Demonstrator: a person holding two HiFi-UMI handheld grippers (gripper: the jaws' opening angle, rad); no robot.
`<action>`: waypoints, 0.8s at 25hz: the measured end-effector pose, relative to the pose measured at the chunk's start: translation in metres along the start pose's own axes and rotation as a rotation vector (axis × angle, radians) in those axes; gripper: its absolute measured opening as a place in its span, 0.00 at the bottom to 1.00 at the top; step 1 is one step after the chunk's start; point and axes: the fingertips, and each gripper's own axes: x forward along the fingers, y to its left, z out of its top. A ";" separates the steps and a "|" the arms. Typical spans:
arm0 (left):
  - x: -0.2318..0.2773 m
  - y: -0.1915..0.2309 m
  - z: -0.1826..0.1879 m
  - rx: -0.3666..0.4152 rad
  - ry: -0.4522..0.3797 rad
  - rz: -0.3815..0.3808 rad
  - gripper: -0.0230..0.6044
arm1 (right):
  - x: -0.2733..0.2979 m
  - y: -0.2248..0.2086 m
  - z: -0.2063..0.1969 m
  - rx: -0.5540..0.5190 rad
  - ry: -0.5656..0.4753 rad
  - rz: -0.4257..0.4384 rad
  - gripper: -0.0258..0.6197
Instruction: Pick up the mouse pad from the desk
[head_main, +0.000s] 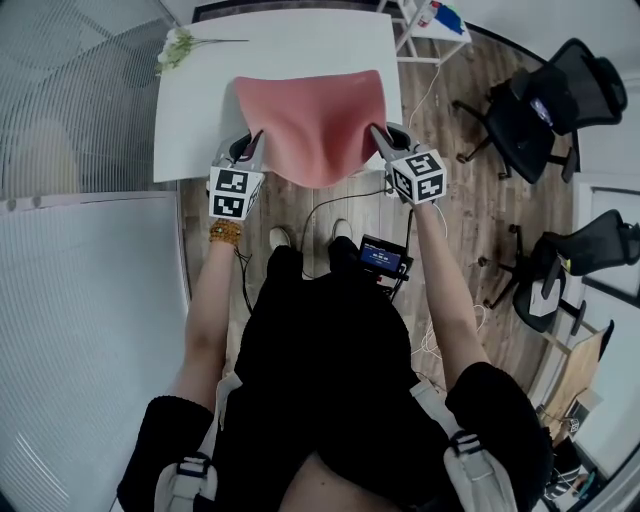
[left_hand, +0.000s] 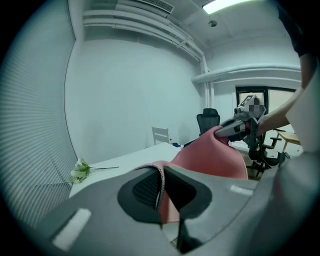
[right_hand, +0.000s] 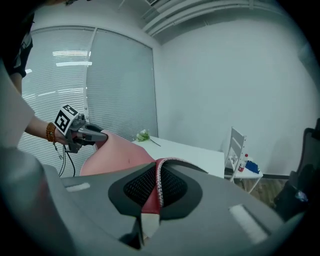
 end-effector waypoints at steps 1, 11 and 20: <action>-0.001 0.001 0.006 0.004 -0.010 0.004 0.06 | 0.000 0.001 0.008 -0.012 -0.009 -0.001 0.10; -0.012 0.008 0.067 0.040 -0.098 0.036 0.06 | -0.006 0.014 0.076 -0.096 -0.089 -0.011 0.10; -0.029 0.009 0.124 0.104 -0.202 0.084 0.06 | -0.023 0.030 0.140 -0.168 -0.188 -0.052 0.10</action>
